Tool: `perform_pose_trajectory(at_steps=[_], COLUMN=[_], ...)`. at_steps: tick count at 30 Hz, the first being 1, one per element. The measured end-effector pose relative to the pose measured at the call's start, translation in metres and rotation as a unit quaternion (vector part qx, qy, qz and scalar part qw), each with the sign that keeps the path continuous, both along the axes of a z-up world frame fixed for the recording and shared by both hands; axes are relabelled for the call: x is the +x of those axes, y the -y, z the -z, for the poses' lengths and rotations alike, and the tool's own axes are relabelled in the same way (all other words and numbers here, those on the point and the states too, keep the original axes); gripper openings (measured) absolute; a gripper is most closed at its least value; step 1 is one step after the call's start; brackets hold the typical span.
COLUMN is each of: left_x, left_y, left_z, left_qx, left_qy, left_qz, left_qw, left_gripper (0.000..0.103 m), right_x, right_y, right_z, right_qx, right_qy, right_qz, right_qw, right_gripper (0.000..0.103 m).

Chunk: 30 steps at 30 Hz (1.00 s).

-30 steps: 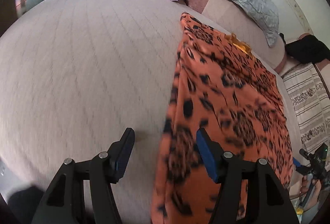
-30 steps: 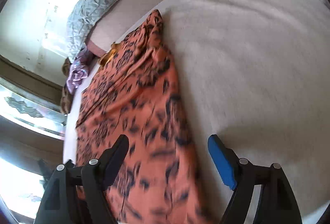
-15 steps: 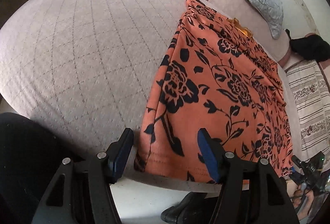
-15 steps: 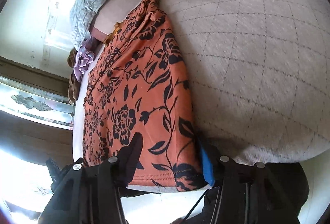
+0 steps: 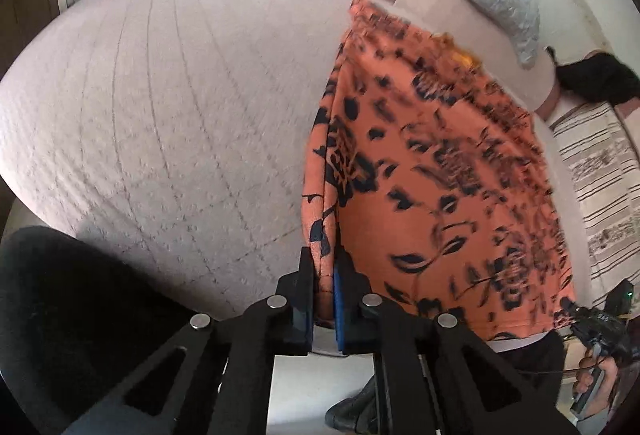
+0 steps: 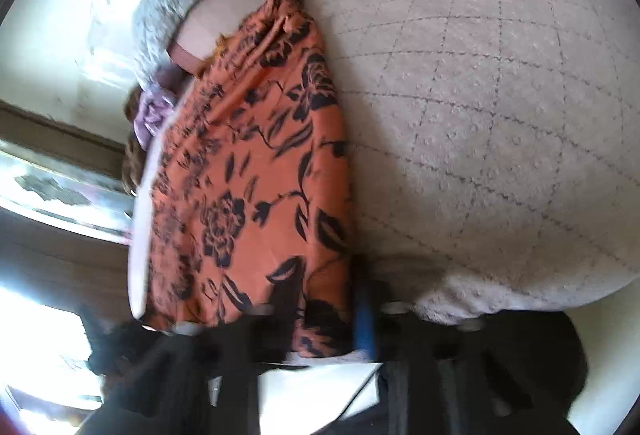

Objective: Fold small clothes
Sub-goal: 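Grasp the hem with both tools and fold it up toward the collar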

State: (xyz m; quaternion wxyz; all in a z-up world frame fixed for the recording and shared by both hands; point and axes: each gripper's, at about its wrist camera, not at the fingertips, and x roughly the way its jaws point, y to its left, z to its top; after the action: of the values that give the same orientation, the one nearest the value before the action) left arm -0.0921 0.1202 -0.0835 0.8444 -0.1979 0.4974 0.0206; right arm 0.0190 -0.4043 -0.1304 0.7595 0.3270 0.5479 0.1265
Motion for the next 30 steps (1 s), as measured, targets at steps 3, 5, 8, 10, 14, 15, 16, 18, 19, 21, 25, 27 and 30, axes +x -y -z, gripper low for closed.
perform_pose_trajectory(at_steps=[3, 5, 8, 10, 14, 15, 16, 18, 19, 21, 25, 27, 30], left_x=[0.000, 0.004, 0.007, 0.004, 0.005, 0.005, 0.006, 0.005, 0.005, 0.004, -0.003, -0.003, -0.001], left_y=[-0.004, -0.007, -0.010, -0.009, -0.005, -0.005, -0.005, -0.005, -0.005, -0.004, -0.005, -0.006, -0.010], left_z=[-0.008, 0.005, 0.024, 0.022, 0.022, 0.022, 0.023, 0.024, 0.024, 0.022, 0.007, 0.009, 0.022], left_qx=[-0.002, -0.004, -0.013, -0.018, -0.005, -0.006, -0.005, -0.001, -0.006, -0.013, -0.031, -0.030, -0.041], left_qy=[0.018, -0.001, -0.039, -0.026, -0.030, -0.028, -0.030, -0.039, -0.038, -0.033, -0.009, -0.013, -0.036], left_qz=[-0.004, -0.006, -0.016, -0.020, -0.009, -0.010, -0.012, -0.015, -0.013, -0.016, -0.030, -0.032, -0.038], left_qw=[0.9998, 1.0000, 0.9990, 0.9993, 0.9995, 0.9995, 0.9995, 0.9991, 0.9992, 0.9993, 0.9990, 0.9990, 0.9978], left_gripper=[0.009, 0.011, 0.029, 0.039, 0.044, 0.043, 0.041, 0.011, 0.010, 0.008, 0.008, 0.008, 0.008], right_x=[-0.002, -0.003, -0.003, -0.008, -0.015, -0.017, -0.020, -0.023, -0.025, -0.027, -0.030, -0.031, -0.028], right_y=[0.000, 0.007, 0.014, 0.014, 0.014, 0.015, 0.017, 0.019, 0.019, 0.019, 0.022, 0.022, 0.022], right_z=[-0.015, -0.014, 0.012, 0.011, 0.012, 0.014, 0.015, 0.020, 0.020, 0.018, 0.009, 0.002, 0.009], right_qx=[-0.004, -0.007, 0.031, 0.037, 0.038, 0.045, 0.050, 0.050, 0.052, 0.054, 0.092, 0.097, 0.105], right_qy=[0.016, 0.022, -0.020, -0.011, -0.023, -0.025, -0.025, -0.025, -0.026, -0.022, -0.009, 0.007, 0.003], right_qz=[0.003, 0.030, 0.041, 0.041, 0.038, 0.044, 0.049, 0.053, 0.057, 0.059, 0.078, 0.080, 0.082], right_qw=[1.000, 0.999, 0.998, 0.998, 0.998, 0.998, 0.997, 0.997, 0.997, 0.997, 0.993, 0.992, 0.991], right_gripper=[0.008, 0.012, 0.020, 0.023, 0.023, 0.022, 0.021, 0.015, 0.014, 0.011, 0.010, 0.010, 0.010])
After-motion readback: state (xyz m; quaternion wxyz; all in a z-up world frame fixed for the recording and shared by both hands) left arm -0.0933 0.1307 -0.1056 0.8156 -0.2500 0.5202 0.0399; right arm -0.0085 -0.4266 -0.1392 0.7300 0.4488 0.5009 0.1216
